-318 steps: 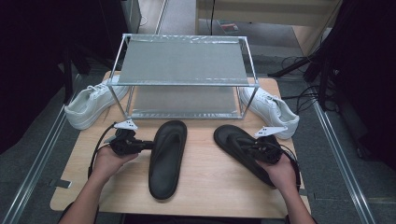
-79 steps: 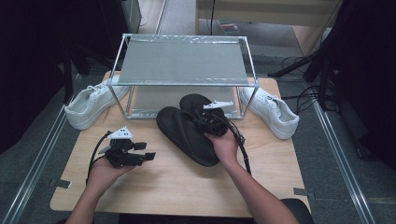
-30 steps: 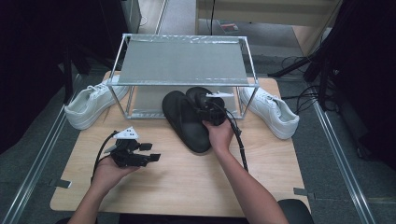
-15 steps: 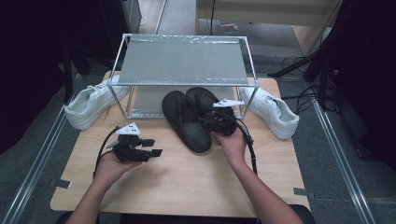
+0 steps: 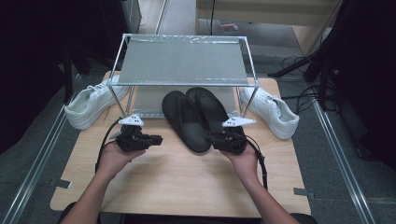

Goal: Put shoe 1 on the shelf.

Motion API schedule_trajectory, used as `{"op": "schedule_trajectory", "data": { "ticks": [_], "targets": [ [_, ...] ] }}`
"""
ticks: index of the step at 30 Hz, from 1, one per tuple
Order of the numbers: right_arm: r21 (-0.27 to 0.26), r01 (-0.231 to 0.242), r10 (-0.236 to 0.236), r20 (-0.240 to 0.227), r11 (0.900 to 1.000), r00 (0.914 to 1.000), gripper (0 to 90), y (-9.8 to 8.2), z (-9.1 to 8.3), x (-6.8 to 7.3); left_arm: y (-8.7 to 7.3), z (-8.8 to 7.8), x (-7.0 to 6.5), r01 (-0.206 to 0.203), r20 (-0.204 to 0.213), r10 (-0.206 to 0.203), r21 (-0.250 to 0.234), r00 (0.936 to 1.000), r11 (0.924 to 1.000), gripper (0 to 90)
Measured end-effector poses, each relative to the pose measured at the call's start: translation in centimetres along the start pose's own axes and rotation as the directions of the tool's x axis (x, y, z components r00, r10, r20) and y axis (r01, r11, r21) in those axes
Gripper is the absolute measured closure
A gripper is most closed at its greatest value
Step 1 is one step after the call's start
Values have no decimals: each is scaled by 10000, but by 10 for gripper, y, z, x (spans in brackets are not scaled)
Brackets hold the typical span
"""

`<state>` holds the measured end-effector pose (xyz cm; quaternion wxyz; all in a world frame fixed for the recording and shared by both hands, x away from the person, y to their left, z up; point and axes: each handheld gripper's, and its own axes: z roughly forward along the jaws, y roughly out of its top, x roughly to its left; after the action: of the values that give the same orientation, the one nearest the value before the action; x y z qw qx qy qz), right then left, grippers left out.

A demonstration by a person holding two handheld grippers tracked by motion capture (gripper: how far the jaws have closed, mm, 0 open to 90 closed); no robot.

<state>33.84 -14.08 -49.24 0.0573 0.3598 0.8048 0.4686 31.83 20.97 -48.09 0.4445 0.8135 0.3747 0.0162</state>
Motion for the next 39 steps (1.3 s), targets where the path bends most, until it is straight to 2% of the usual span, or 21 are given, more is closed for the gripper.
{"op": "schedule_trajectory", "data": {
  "ticks": [2, 4, 5, 6, 10, 11, 13, 14, 15, 17, 18, 20, 23, 24, 26, 27, 29, 37, 39],
  "targets": [
    [325, 267, -271, 115, 9991, 9996, 621, -12, -3, -4, 2, 0, 3, 13, 75, -14, 89, 10000, 10000, 865],
    [476, 250, -263, 263, 9986, 9993, 632, -16, -4, -8, 5, 1, 5, -71, 54, 70, 209, 10000, 9998, 887],
    [476, 250, -263, 263, 9986, 9993, 632, -16, -4, -8, 7, 1, 6, -95, 75, 93, 231, 9999, 9997, 887],
    [287, 25, -31, 191, 9996, 9998, 652, -17, -6, -11, 11, 0, 7, -221, 127, 218, 241, 9997, 9995, 900],
    [317, -94, 88, 171, 9995, 9998, 670, -20, -6, -8, 16, 0, 6, -231, 263, 224, 266, 9994, 9994, 900],
    [317, -94, 88, 171, 9995, 9998, 670, -20, -6, -8, 17, -1, 5, -149, 440, 140, 200, 9989, 9997, 900],
    [443, -173, 167, 135, 9989, 9998, 709, -21, -4, -5, 21, -5, 2, -157, 529, 156, 4, 9985, 9999, 900],
    [443, -173, 167, 135, 9989, 9998, 709, -21, -4, -5, 23, -5, 1, -206, 607, 204, 30, 9979, 9998, 900],
    [469, -373, 374, -13, 9982, 9993, 754, -21, -4, -3, 26, -6, 0, -359, 527, 353, 90, 9980, 9993, 900],
    [480, -299, 300, -22, 9984, 9995, 768, -21, -4, -3, 32, -6, 1, -380, 584, 379, 8, 9976, 9993, 900],
    [578, -329, 333, -55, 9978, 9994, 813, -21, -4, -2, 34, -6, 2, -394, 514, 396, -53, 9979, 9992, 900],
    [638, -302, 306, -50, 9975, 9995, 853, -21, -3, -1, 44, -5, 6, -346, 659, 348, -49, 9972, 9994, 900],
    [834, -361, 366, -46, 9959, 9993, 887, -23, -1, -1, 51, -6, 7, -461, 575, 463, -62, 9973, 9989, 900],
    [903, -256, 256, 14, 9956, 9997, 900, -23, 1, -1, 55, -7, 7, -494, 556, 498, -80, 9972, 9987, 900],
    [1025, -220, 220, 13, 9945, 9998, 900, -25, 3, -2, 62, -8, 9, -528, 607, 543, -274, 9967, 9982, 900],
    [1092, -260, 265, -33, 9937, 9996, 900, -25, 4, -3, 69, -8, 9, -617, 514, 627, -198, 9967, 9979, 900],
    [1203, -232, 238, -35, 9925, 9997, 900, -27, 6, -3, 72, -8, 10, -697, 427, 704, -175, 9966, 9974, 900],
    [1444, -179, 183, -13, 9894, 9998, 900, -30, 10, -7, 95, -13, 11, -1088, 372, 1090, -79, 9933, 9940, 900],
    [1468, -194, 193, 22, 9890, 9998, 900, -31, 11, -7, 102, -16, 11, -1211, 208, 1211, -6, 9924, 9926, 900]
  ]
}}
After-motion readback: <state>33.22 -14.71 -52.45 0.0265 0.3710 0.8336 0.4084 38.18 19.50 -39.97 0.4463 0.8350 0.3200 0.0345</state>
